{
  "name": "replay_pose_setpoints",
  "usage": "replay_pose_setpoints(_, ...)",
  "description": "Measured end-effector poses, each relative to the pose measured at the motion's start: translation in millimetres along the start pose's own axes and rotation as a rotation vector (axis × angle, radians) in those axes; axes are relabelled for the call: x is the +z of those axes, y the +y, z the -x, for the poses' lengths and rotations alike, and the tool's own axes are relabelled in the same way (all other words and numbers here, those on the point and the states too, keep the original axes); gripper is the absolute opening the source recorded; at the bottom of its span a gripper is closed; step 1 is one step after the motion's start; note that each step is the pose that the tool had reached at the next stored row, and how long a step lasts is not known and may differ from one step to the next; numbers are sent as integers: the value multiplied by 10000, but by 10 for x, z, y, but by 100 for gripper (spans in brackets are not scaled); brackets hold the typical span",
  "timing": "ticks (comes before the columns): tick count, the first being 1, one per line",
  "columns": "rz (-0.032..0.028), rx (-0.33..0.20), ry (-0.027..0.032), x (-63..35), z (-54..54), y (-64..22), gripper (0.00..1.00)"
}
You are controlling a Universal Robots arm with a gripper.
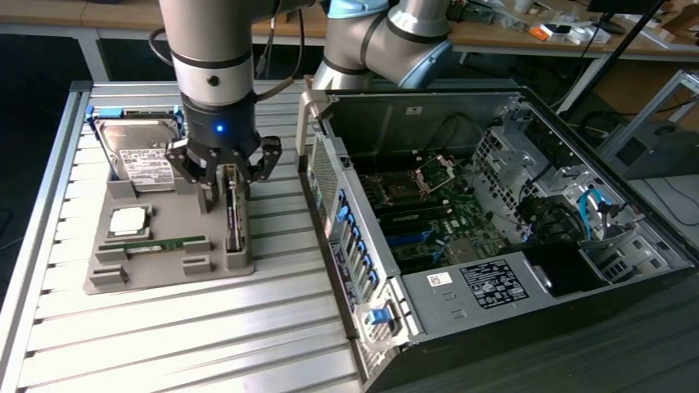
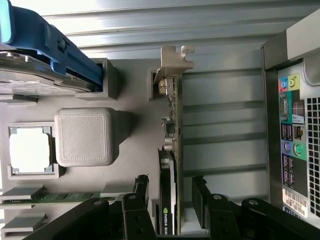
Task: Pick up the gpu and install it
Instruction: 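Pick up the gpu and move the gpu toward the slot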
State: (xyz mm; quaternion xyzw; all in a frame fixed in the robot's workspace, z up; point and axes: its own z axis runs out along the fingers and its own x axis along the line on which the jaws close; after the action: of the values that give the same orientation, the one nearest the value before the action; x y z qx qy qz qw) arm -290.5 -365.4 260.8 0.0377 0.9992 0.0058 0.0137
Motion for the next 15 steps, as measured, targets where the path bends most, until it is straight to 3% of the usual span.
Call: replay_pose_setpoints(15, -8, -1, 1, 145, -8, 24, 48)
